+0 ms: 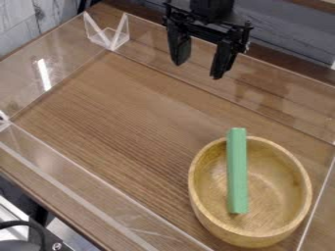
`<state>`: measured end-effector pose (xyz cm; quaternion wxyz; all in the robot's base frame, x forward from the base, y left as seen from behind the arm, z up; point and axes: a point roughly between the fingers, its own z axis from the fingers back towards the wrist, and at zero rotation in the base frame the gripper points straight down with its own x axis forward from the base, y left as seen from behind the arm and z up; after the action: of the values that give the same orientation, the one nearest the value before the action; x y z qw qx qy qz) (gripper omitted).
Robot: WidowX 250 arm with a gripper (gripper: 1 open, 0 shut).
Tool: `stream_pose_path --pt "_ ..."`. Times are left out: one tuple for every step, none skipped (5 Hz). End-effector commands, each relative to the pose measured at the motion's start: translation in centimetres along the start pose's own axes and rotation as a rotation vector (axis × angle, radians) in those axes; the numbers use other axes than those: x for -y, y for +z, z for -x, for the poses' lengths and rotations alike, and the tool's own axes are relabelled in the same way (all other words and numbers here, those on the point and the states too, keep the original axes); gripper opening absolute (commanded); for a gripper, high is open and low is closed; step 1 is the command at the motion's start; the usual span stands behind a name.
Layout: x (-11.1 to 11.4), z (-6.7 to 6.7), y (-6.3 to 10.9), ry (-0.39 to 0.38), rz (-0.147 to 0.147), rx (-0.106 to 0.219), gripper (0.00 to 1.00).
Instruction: Remove the green block from inside the brown bowl and put it on the table
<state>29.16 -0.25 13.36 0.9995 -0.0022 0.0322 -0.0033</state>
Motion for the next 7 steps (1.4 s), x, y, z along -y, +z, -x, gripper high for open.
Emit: stream_pose_path --pt "0.6 0.6 -0.5 0.007 0.003 -0.013 1.00" --pt "2.6 2.1 -0.7 0.021 0.012 -0.004 1.00" --pt "4.5 3.5 -0.3 0.032 0.019 0.010 1.00" --pt "5.8 4.5 -0.2 0.036 0.021 0.015 1.00" --pt "6.9 5.3 -0.4 0.037 0.024 0.016 1.00" --pt "8.2 6.0 -0.9 0.037 0.031 0.025 1.00" --pt "9.6 6.6 -1.5 0.035 0.033 0.035 1.00"
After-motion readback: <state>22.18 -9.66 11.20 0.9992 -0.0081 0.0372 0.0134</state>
